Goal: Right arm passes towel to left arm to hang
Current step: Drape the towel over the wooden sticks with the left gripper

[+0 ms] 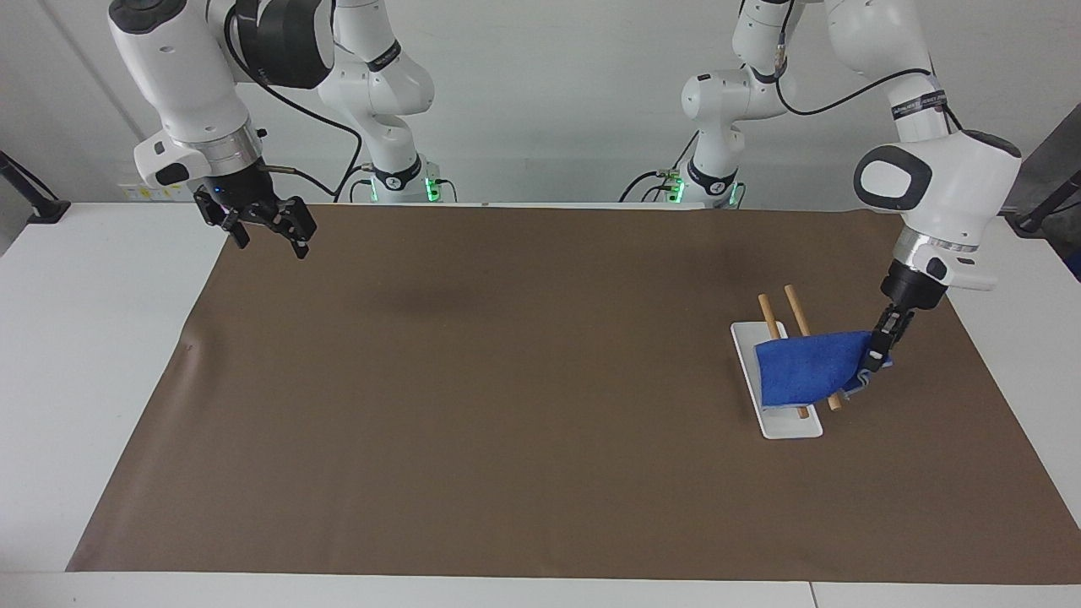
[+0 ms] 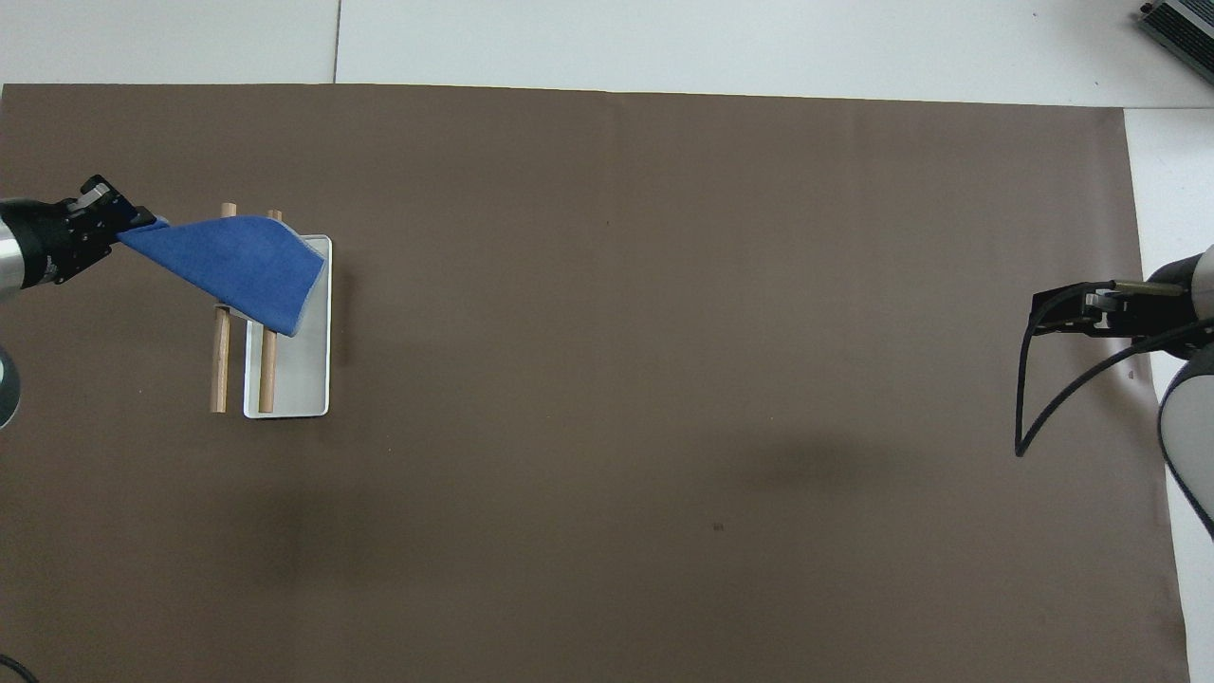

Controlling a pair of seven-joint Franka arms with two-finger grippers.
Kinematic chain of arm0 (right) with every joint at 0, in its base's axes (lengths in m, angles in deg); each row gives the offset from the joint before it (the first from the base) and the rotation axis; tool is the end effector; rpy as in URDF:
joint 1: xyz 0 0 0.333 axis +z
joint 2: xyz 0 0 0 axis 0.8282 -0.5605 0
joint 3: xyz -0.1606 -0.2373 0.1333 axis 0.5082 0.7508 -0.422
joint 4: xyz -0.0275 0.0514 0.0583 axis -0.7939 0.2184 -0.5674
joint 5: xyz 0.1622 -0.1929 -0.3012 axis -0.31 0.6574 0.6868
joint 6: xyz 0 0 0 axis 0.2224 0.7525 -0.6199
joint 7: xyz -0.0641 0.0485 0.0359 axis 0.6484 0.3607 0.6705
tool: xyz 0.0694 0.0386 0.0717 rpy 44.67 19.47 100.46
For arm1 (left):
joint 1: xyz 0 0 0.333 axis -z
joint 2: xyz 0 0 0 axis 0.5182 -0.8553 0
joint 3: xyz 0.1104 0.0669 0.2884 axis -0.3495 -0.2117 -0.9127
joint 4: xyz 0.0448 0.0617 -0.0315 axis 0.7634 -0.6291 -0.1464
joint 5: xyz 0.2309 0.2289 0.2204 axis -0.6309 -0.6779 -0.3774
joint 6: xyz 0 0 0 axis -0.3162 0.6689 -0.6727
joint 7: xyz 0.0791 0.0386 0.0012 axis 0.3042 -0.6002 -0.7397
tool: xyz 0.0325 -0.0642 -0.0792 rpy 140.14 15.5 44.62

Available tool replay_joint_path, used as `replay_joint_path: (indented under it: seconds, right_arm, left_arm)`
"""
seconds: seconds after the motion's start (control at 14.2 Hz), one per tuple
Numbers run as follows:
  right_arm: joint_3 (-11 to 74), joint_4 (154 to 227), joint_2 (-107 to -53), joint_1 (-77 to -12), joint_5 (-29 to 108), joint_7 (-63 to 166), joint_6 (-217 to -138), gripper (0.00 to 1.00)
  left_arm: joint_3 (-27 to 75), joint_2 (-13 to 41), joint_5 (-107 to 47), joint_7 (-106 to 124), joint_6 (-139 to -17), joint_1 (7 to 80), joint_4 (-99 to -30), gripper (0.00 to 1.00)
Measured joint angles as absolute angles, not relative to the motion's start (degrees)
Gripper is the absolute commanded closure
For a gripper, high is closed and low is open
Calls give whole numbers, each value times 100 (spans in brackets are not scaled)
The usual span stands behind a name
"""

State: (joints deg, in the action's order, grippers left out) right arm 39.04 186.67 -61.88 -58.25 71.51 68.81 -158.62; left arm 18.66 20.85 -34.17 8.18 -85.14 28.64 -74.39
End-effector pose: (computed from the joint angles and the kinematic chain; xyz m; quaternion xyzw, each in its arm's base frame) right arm 0.5469 -0.0274 0.5905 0.9949 -0.0980 0.0201 0.0106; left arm 0.5883 0.0546 0.4418 0.9224 0.3050 0.1816 0.1520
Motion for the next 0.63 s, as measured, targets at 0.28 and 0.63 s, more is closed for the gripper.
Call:
replay_joint_path:
  seconds: [0.28, 0.63]
  right_arm:
    - [3901, 18280, -6430, -5816, 7145, 6881, -15531, 0]
    - [3894, 18276, -6469, -5754, 7157, 6850, -15446, 0]
  left_arm:
    - [1810, 2328, -3414, 1369, -8502, 2849, -7977, 100]
    - [1821, 2465, -3414, 1452, -8479, 2851, -8217, 84]
